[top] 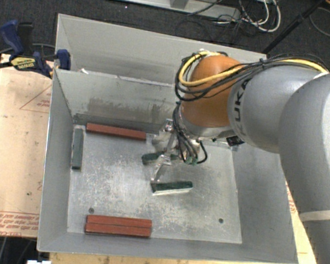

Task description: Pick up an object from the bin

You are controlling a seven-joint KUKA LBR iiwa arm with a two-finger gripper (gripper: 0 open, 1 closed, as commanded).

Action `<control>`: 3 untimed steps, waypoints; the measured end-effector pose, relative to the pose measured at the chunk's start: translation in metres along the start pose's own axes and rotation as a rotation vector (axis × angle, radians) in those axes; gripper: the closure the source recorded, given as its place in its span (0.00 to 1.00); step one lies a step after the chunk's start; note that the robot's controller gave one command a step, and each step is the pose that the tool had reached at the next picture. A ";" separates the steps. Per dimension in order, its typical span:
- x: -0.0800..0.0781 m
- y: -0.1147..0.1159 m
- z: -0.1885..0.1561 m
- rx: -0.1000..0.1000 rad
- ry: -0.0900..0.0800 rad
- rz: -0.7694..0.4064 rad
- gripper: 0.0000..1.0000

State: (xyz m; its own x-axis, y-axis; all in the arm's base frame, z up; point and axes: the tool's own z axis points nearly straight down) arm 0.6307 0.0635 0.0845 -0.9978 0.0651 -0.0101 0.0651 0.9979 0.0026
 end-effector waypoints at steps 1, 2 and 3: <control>0.004 -0.005 -0.018 0.001 0.008 0.027 0.00; 0.001 -0.005 0.008 0.000 0.002 0.014 0.00; -0.006 -0.003 0.012 -0.006 -0.023 0.037 1.00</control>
Offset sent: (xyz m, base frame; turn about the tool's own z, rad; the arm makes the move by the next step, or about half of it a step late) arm -0.0049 -0.0060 -0.0145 0.0128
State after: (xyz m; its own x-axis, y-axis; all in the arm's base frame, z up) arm 0.6371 0.0605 0.0727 -0.9943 0.1017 -0.0332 0.1014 0.9948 0.0096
